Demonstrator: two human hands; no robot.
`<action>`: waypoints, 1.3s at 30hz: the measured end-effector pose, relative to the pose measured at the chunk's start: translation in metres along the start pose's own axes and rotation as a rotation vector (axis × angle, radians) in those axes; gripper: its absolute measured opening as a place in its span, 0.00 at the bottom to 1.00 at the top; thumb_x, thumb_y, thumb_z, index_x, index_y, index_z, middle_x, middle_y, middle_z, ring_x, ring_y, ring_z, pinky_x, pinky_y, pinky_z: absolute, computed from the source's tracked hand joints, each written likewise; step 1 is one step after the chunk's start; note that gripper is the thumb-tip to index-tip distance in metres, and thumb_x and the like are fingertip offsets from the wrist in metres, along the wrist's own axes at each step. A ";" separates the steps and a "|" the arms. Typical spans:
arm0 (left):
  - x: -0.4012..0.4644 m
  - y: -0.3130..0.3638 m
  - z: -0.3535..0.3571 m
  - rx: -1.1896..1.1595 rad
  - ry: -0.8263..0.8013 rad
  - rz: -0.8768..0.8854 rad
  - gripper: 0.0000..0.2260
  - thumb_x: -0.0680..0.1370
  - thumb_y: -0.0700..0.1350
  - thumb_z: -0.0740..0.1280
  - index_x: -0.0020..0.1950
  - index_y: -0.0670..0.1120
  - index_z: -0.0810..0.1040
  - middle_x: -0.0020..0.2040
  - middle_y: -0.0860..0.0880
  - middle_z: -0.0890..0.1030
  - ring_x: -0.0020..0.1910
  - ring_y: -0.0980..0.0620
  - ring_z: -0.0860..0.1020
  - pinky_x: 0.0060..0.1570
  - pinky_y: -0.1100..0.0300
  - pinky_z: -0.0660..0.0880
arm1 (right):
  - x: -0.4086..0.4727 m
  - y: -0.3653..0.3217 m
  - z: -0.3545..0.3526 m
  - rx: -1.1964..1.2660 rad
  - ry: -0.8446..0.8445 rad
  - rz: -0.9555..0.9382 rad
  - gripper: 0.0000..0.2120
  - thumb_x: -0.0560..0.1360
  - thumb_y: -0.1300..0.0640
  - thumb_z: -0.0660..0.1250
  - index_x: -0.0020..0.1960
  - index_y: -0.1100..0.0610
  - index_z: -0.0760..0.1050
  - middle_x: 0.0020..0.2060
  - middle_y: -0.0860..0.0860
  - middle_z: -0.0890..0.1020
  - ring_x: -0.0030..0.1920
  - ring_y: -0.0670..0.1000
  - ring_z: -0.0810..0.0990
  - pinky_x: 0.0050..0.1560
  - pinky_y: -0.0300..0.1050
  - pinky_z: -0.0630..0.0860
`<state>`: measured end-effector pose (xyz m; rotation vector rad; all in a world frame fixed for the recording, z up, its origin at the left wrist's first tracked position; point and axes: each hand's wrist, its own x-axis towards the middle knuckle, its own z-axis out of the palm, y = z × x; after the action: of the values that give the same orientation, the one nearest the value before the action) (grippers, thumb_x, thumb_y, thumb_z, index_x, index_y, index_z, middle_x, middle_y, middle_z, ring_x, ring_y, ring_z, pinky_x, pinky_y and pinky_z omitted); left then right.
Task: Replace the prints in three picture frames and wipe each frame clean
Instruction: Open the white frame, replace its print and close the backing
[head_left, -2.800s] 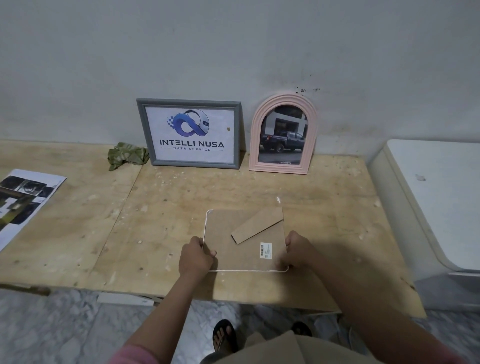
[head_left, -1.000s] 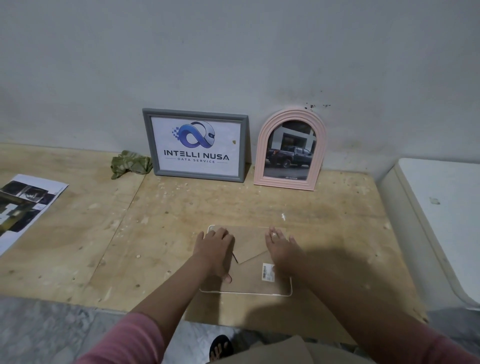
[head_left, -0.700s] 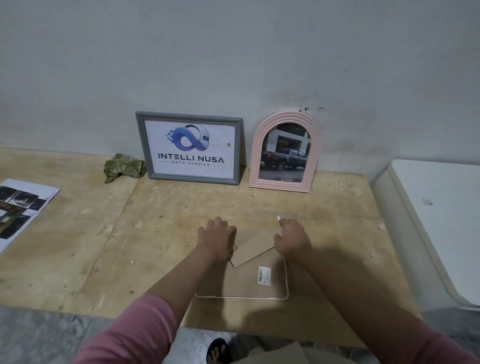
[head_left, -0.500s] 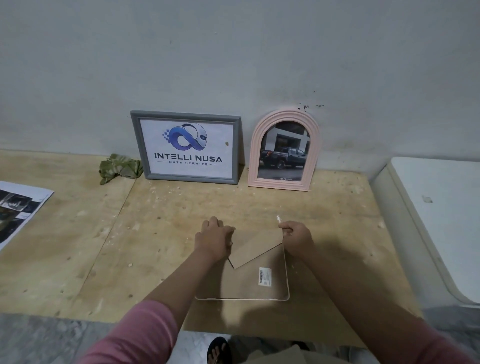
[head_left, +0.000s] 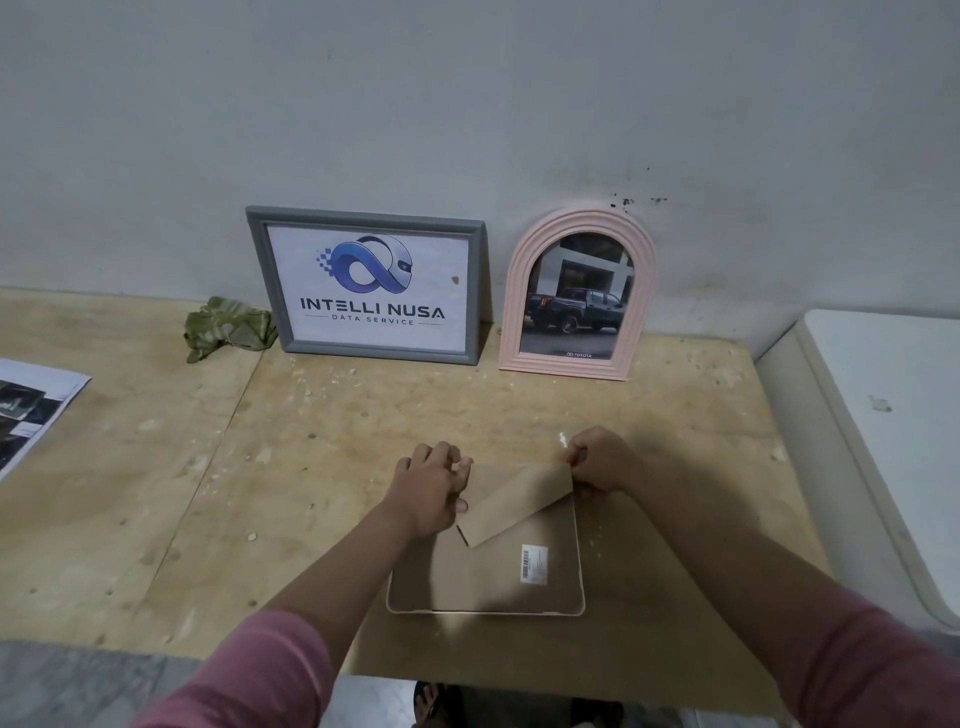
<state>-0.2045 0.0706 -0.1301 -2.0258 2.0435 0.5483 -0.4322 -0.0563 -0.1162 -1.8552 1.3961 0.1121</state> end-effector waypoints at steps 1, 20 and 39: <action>0.000 0.000 0.000 -0.004 -0.008 0.004 0.26 0.78 0.54 0.60 0.76 0.53 0.60 0.71 0.47 0.60 0.66 0.44 0.60 0.64 0.52 0.61 | 0.003 -0.001 -0.002 -0.045 -0.040 -0.007 0.07 0.67 0.67 0.69 0.35 0.56 0.78 0.28 0.51 0.78 0.22 0.46 0.75 0.24 0.34 0.70; -0.010 -0.010 -0.033 -0.597 0.038 -0.712 0.18 0.77 0.55 0.66 0.54 0.40 0.77 0.58 0.41 0.79 0.58 0.42 0.76 0.47 0.58 0.69 | 0.016 -0.032 0.017 -0.145 -0.023 -0.092 0.10 0.72 0.52 0.69 0.40 0.58 0.81 0.43 0.54 0.83 0.45 0.52 0.80 0.44 0.42 0.73; -0.008 -0.011 -0.025 -0.674 0.086 -0.687 0.11 0.75 0.50 0.68 0.49 0.42 0.79 0.52 0.44 0.81 0.49 0.43 0.78 0.42 0.59 0.70 | 0.022 -0.057 0.032 -0.251 -0.109 -0.112 0.09 0.67 0.55 0.75 0.44 0.59 0.83 0.46 0.52 0.84 0.49 0.51 0.80 0.44 0.37 0.70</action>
<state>-0.1909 0.0678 -0.1054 -2.9487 1.1093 1.0924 -0.3634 -0.0492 -0.1182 -2.0947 1.2455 0.3405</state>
